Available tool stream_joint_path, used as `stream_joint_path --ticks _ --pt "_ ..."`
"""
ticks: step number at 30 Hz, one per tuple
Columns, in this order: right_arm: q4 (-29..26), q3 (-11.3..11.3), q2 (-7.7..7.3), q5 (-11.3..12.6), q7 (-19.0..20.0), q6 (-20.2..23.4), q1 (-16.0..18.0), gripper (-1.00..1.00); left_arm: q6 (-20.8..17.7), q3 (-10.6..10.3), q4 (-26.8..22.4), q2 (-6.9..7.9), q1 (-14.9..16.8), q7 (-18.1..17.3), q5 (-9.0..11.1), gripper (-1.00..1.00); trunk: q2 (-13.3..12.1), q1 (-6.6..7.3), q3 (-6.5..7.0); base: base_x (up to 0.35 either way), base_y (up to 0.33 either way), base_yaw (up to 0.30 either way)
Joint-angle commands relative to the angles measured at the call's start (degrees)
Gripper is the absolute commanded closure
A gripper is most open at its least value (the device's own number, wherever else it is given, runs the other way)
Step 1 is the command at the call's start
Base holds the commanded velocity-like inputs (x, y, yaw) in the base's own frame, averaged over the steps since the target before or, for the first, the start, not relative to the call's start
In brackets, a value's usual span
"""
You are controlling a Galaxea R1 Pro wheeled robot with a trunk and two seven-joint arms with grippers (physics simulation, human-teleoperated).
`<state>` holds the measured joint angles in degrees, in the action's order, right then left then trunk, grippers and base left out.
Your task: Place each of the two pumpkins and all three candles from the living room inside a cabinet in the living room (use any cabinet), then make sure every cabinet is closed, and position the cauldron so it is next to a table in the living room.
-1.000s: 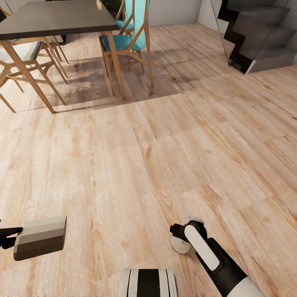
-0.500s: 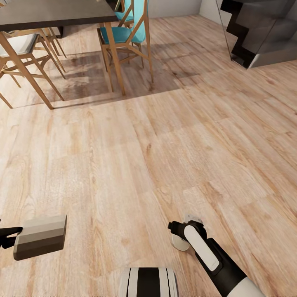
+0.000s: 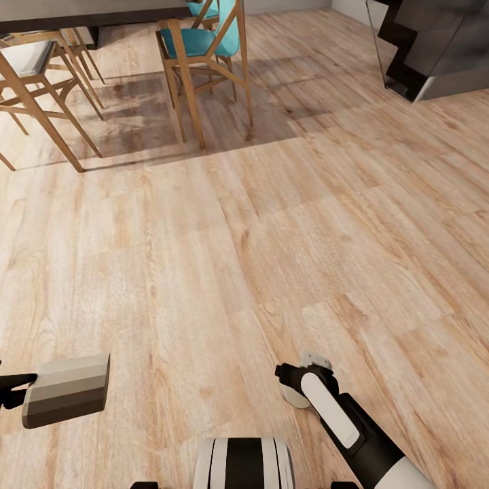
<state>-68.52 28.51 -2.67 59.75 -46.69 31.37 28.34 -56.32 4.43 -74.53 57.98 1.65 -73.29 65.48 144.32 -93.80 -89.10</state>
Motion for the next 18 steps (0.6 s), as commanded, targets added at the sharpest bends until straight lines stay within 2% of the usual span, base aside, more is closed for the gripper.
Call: stream_joint_path --ticks 1,4,6,7,18 --pt "-0.06 0.15 -0.06 -0.09 -0.43 0.02 0.05 -1.0 -0.46 -0.04 0.0 0.03 0.02 -0.01 0.26 1.0 0.02 0.01 -0.04 0.0 0.0 0.0" --pt "0.0 0.09 -0.02 -2.53 -0.42 -0.22 0.05 -1.0 -0.46 -0.04 0.0 0.03 0.02 -0.01 0.26 1.0 0.02 0.01 -0.04 0.0 0.0 0.0" --pt "2.19 0.04 0.02 -5.52 -0.42 -0.31 0.05 -1.0 -0.46 -0.04 0.0 0.03 0.02 -0.01 0.26 1.0 0.02 0.01 -0.04 0.0 0.0 0.0" --pt "3.33 0.01 0.04 -6.12 -0.4 -0.38 0.05 -1.0 -0.46 -0.04 0.0 0.03 0.02 -0.01 0.26 1.0 0.02 0.01 -0.04 0.0 0.0 0.0" --pt "6.07 0.04 0.08 -7.15 -0.2 -1.83 0.05 -1.0 -0.46 -0.04 0.0 0.03 0.02 -0.01 0.26 1.0 0.02 0.01 -0.04 0.0 0.0 0.0"
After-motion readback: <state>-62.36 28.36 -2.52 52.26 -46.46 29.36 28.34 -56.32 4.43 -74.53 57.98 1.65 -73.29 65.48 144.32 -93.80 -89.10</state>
